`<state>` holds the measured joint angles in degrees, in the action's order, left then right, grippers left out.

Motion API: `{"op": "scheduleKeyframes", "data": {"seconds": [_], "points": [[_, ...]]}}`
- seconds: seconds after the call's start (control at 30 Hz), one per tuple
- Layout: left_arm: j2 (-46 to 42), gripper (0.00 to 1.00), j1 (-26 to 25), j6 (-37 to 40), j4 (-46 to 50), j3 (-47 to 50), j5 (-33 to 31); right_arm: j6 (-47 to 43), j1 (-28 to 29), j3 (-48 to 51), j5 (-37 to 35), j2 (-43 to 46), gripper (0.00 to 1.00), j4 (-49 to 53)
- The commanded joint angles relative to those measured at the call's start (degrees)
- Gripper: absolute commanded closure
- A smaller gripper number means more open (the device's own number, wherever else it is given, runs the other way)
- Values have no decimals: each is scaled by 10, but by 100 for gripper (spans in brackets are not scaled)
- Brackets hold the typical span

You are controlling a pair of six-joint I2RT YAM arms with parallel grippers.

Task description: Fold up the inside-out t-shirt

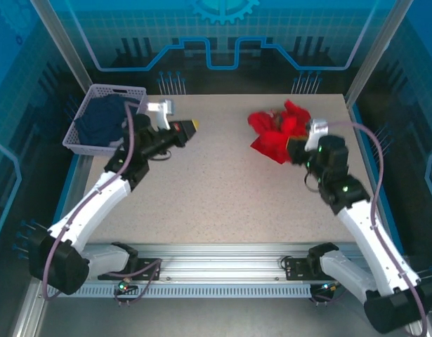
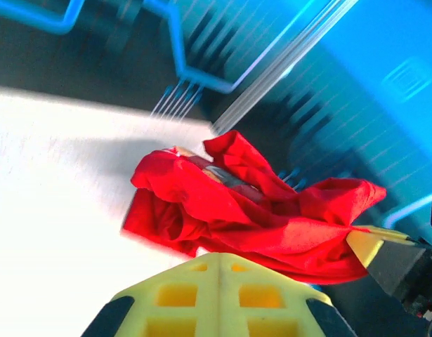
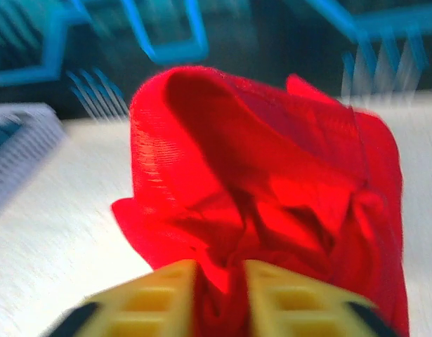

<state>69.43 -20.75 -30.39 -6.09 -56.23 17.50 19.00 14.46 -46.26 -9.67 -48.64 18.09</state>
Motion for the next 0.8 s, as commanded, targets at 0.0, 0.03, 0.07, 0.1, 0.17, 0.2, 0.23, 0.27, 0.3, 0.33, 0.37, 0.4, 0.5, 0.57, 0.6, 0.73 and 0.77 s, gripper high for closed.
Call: {"op": "scheduleKeyframes", "data": {"seconds": [0.0, 0.03, 0.07, 0.1, 0.17, 0.2, 0.23, 0.27, 0.3, 0.33, 0.37, 0.4, 0.5, 0.57, 0.6, 0.73, 0.77], "points": [[25, 78, -28, 40, 21, 45, -41, 55, -37, 118, -102, 59, 53, 65], [44, 72, -36, 46, 16, 44, -39, 55, -49, 136, -89, 71, 48, 54], [68, 65, -43, 50, 16, 35, -37, 56, -55, 143, -71, 72, 44, 41], [91, 59, -48, 52, 18, 26, -35, 56, -54, 142, -54, 59, 43, 26], [150, 53, -59, 50, 21, -5, -32, 59, -46, 122, -34, 10, 38, 8], [174, 51, -62, 47, 21, -19, -30, 51, -38, 108, -21, -18, 33, -4], [203, 50, -64, 42, 18, -33, -30, 44, -25, 92, -19, -55, 31, -13], [232, 48, -65, 37, 14, -50, -30, 38, -13, 75, -19, -92, 29, -20], [262, 46, -68, 36, 12, -65, -29, 32, -8, 62, -18, -122, 28, -29], [295, 44, -71, 36, 19, -94, -28, 31, -4, 48, -15, -161, 28, -38], [333, 42, -76, 41, 33, -130, -24, 33, -3, 35, -11, -199, 27, -51], [354, 41, -80, 45, 42, -152, -23, 35, -6, 24, -8, -230, 27, -61], [473, 38, -88, 41, 92, -274, -20, 36, -15, -28, 3, -334, 28, -74], [539, 36, -89, 28, 117, -338, -14, 30, -19, -76, -17, -398, 28, -62], [566, 36, -91, 27, 126, -367, -8, 27, -22, -90, -23, -419, 30, -58], [670, 34, -109, 40, 194, -509, 4, 33, -54, -130, 8, -465, 50, -53], [695, 34, -114, 46, 219, -548, 2, 35, -58, -135, 8, -467, 54, -49]]}}
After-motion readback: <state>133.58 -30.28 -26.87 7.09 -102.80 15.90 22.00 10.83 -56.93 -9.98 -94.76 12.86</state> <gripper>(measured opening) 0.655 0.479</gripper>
